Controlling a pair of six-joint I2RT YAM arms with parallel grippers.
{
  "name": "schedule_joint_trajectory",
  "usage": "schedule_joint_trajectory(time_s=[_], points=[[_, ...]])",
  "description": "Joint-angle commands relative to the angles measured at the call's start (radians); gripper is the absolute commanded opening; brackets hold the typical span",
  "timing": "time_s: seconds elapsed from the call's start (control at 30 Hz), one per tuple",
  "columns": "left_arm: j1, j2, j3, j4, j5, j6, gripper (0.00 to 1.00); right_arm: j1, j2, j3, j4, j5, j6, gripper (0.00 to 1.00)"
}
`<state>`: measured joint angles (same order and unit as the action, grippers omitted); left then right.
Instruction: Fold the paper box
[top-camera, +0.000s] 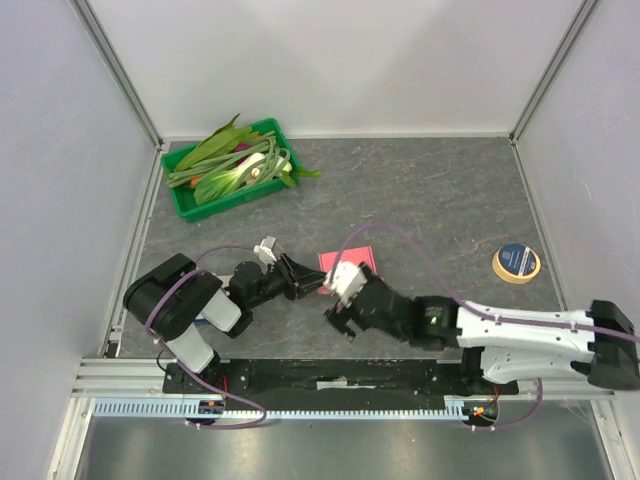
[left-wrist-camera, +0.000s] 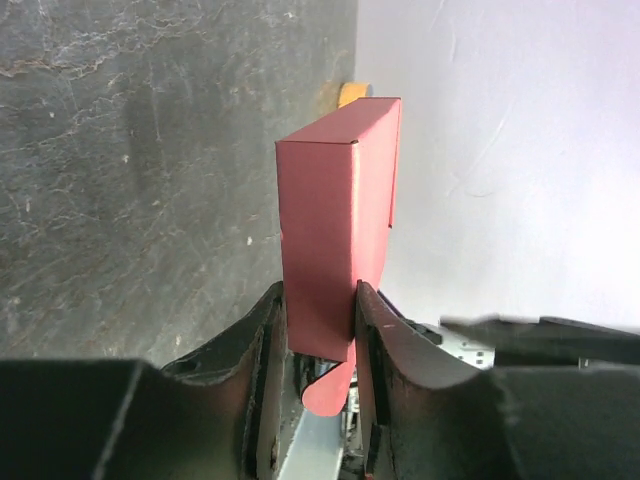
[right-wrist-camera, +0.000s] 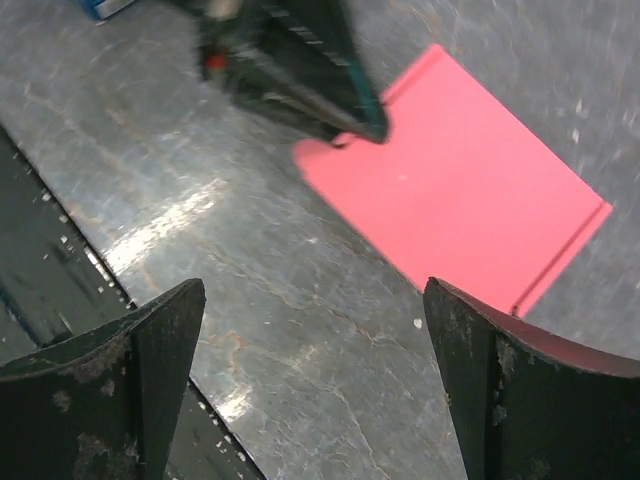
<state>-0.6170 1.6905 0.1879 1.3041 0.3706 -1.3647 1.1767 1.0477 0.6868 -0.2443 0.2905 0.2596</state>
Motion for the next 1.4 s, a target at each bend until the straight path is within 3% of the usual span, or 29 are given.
schedule_joint_trajectory(time_s=[0.0, 0.1, 0.27, 0.33, 0.43, 0.57, 0.8, 0.9, 0.93, 1.13, 1.2, 1.27, 1.37], points=[[0.060, -0.106, -0.036, -0.012, 0.097, -0.102, 0.33, 0.286, 0.127, 0.163, -0.104, 0.489, -0.181, 0.98], [0.106, -0.201, -0.047, -0.147, 0.169, -0.116, 0.33, 0.405, 0.265, 0.245, -0.138, 0.658, -0.304, 0.98], [0.186, -0.435, -0.041, -0.423, 0.260, -0.090, 0.33, 0.442, 0.490, 0.302, -0.092, 0.903, -0.502, 0.98], [0.198, -0.579, 0.007, -0.678, 0.266, -0.016, 0.33, 0.443, 0.528, 0.304, -0.040, 0.970, -0.572, 0.98], [0.210, -0.727, 0.045, -0.898, 0.261, 0.041, 0.36, 0.443, 0.560, 0.280, 0.141, 1.027, -0.704, 0.97], [0.220, -0.792, 0.041, -0.976, 0.280, 0.055, 0.36, 0.448, 0.551, 0.225, 0.356, 1.055, -0.909, 0.97], [0.221, -0.862, 0.019, -1.008, 0.286, 0.049, 0.33, 0.442, 0.537, 0.180, 0.526, 1.033, -1.042, 0.91], [0.223, -0.879, 0.010, -1.016, 0.291, 0.047, 0.33, 0.440, 0.532, 0.177, 0.547, 1.014, -1.048, 0.70], [0.223, -0.882, 0.010, -1.016, 0.297, 0.044, 0.33, 0.437, 0.523, 0.175, 0.543, 1.003, -1.037, 0.56], [0.223, -0.913, -0.018, -0.988, 0.301, 0.024, 0.35, 0.416, 0.500, 0.174, 0.528, 0.951, -1.007, 0.50], [0.221, -0.927, -0.034, -0.971, 0.306, 0.016, 0.42, 0.405, 0.494, 0.166, 0.519, 0.946, -0.994, 0.36], [0.221, -0.963, -0.028, -0.999, 0.300, 0.059, 0.51, 0.390, 0.476, 0.177, 0.452, 0.915, -0.923, 0.34], [0.221, -1.043, 0.022, -1.167, 0.236, 0.206, 0.63, 0.362, 0.434, 0.203, 0.289, 0.825, -0.773, 0.32]])
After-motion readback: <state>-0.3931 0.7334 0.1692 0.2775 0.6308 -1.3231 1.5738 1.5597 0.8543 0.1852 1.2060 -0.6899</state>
